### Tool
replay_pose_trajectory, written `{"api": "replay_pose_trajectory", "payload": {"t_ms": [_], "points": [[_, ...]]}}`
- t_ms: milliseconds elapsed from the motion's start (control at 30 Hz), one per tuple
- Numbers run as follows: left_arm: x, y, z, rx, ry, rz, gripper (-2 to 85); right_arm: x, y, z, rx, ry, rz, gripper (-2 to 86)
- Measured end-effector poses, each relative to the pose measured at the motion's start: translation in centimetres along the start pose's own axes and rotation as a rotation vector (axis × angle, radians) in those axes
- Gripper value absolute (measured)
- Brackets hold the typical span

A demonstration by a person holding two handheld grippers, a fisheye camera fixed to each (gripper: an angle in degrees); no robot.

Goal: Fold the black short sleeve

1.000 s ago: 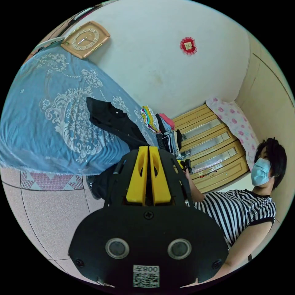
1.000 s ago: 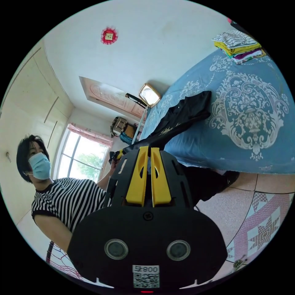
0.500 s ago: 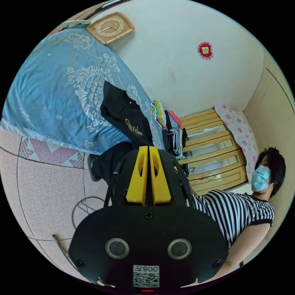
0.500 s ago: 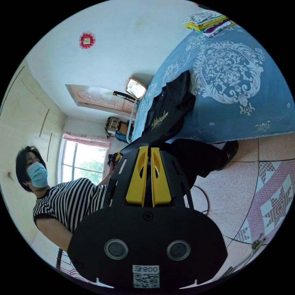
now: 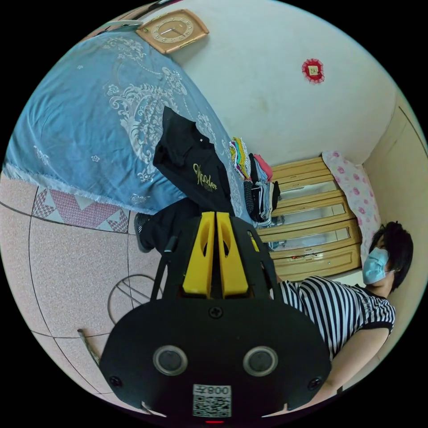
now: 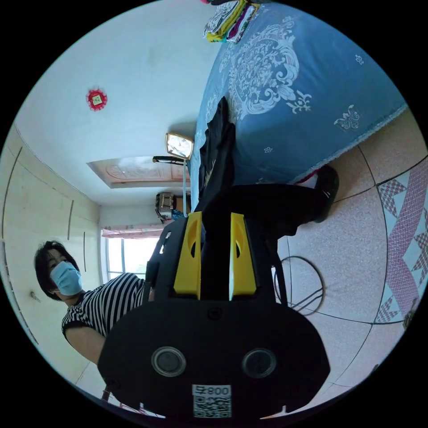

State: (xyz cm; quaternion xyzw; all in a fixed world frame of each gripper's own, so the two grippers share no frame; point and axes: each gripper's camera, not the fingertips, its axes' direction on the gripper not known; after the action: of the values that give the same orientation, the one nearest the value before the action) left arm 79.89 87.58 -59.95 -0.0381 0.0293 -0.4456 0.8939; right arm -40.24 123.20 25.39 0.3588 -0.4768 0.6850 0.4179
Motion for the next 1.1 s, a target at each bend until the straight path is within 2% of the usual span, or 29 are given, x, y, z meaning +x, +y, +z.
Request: {"api": "replay_pose_trajectory", "payload": {"t_ms": [233, 400, 500, 933, 1100], "points": [[-0.4, -2.1, 1.5, -0.02, -0.014, -0.007, 0.4, -0.3, -2.5, 2.6, -0.061, -0.019, -0.014, 10.8], [-0.8, -4.1, 2.8, -0.023, -0.009, -0.015, 0.4, -1.8, -4.5, 4.3, -0.12, -0.093, -0.06, 3.5], [-0.7, -5.5, 3.6, -0.022, -0.001, 0.0, 0.4, -3.9, -5.9, 4.9, -0.166, -0.089, -0.097, 2.0], [-1.2, -14.0, 8.5, 0.055, 0.116, 0.045, 0.5, -13.9, -16.0, 5.9, -0.107, -0.194, -0.208, 0.9], [-2.0, -21.2, 11.9, 0.084, 0.141, 0.049, 0.5, -17.1, -23.6, 8.3, -0.099, -0.193, -0.194, 1.2]]}}
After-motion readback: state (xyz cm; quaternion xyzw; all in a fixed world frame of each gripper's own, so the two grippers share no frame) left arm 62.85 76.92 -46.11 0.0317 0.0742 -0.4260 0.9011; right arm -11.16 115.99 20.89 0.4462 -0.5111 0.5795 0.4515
